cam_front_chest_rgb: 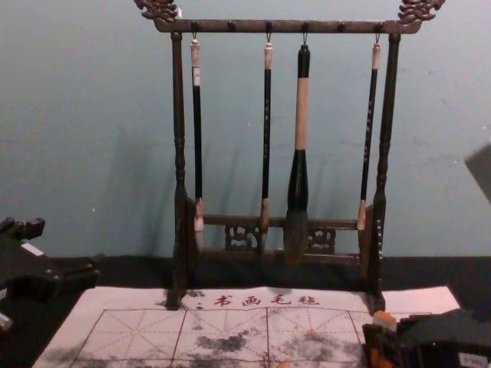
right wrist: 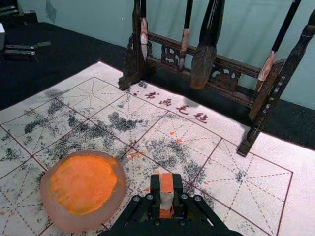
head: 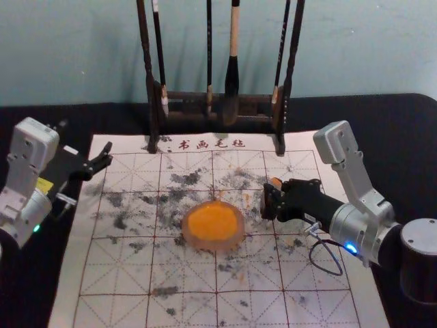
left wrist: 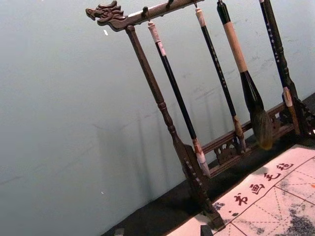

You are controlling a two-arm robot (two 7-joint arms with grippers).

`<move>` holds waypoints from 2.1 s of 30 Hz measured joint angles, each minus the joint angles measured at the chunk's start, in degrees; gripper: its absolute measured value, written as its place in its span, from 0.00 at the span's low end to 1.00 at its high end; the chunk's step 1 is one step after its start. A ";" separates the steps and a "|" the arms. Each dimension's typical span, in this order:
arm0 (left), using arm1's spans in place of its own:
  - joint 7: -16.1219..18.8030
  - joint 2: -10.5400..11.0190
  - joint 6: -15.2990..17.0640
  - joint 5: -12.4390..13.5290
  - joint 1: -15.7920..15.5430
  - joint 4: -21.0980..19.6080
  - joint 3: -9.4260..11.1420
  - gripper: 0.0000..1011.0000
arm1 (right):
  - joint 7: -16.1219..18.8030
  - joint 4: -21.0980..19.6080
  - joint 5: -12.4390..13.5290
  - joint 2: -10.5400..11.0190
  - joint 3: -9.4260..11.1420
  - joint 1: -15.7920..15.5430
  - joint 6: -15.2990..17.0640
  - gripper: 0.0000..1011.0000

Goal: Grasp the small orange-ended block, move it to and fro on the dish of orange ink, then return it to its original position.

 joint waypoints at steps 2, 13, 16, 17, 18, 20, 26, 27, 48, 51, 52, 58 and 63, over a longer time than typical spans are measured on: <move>0.00 0.00 0.00 0.00 0.00 0.00 0.00 0.99 | 0.13 0.20 -0.07 -0.13 -0.03 0.14 0.03 0.11; 0.00 0.00 0.00 0.00 0.00 0.00 0.00 0.99 | 0.72 1.28 -0.62 -0.74 -0.37 0.92 0.35 0.11; 0.00 0.00 0.00 0.00 0.00 0.00 0.00 0.99 | 0.76 1.51 -0.93 -0.85 -0.51 1.13 0.44 0.11; 0.00 0.00 0.00 0.00 0.00 0.00 0.00 0.99 | 0.76 1.51 -0.93 -0.85 -0.51 1.13 0.44 0.11; 0.00 0.00 0.00 0.00 0.00 0.00 0.00 0.99 | 0.75 1.53 -0.96 -0.85 -0.52 1.16 0.45 0.11; 0.00 0.00 0.00 0.00 0.00 0.01 0.00 0.99 | 0.76 1.53 -0.95 -0.85 -0.52 1.15 0.45 0.11; 0.00 0.00 0.00 0.00 0.00 0.00 0.00 0.99 | 0.76 1.47 -0.93 -0.83 -0.51 1.10 0.46 0.11; 0.00 0.00 0.00 0.00 0.00 0.01 0.00 0.99 | 0.75 1.46 -0.93 -0.83 -0.51 1.10 0.45 0.11; 0.00 0.00 0.00 0.00 0.00 0.00 0.00 0.99 | 0.71 1.34 -0.79 -0.76 -0.43 1.02 0.40 0.63; 0.00 0.00 0.00 0.00 0.00 0.00 0.00 0.99 | 0.71 1.34 -0.77 -0.76 -0.43 1.02 0.39 0.73; 0.00 0.00 0.00 0.00 0.00 0.00 0.00 0.99 | 0.71 1.34 -0.77 -0.76 -0.43 1.02 0.39 0.73; 0.00 0.00 0.00 0.00 0.00 0.00 0.00 0.99 | 0.71 1.34 -0.75 -0.76 -0.43 1.02 0.37 0.88; 0.00 0.00 0.00 0.00 0.00 0.00 0.00 0.99 | 0.71 1.34 -0.74 -0.76 -0.43 1.01 0.37 0.99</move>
